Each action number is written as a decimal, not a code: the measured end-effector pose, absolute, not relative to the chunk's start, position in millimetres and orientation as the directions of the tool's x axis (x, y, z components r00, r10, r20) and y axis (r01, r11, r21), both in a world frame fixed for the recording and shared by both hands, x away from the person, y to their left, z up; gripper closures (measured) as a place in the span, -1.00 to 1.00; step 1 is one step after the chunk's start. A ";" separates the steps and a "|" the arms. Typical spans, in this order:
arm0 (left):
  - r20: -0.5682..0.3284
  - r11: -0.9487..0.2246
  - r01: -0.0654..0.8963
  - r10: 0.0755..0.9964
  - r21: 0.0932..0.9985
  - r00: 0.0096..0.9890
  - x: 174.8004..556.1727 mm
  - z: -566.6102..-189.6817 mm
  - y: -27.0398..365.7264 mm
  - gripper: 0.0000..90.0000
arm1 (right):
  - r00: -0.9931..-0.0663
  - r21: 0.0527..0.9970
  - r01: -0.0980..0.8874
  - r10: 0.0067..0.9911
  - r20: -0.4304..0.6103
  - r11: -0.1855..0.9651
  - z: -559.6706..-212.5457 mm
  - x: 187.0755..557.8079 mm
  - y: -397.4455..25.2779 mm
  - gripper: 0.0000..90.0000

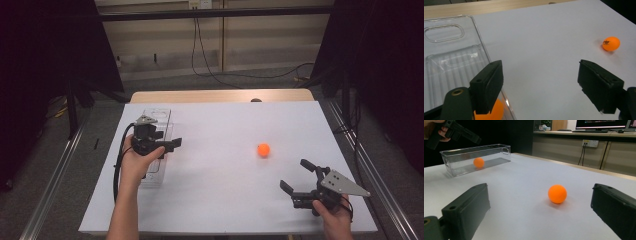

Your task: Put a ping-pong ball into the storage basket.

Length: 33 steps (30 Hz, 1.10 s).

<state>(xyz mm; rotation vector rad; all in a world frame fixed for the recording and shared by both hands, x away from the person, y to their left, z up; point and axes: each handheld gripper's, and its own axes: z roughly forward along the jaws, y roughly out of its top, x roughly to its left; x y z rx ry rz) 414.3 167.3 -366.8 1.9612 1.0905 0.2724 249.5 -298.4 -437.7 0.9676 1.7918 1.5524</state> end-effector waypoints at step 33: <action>-0.220 -0.299 0.562 0.703 0.771 0.676 411.5 -375.1 124.0 -0.66 | -0.573 0.986 0.155 0.818 0.039 0.061 -438.0 251.0 -299.4 -0.96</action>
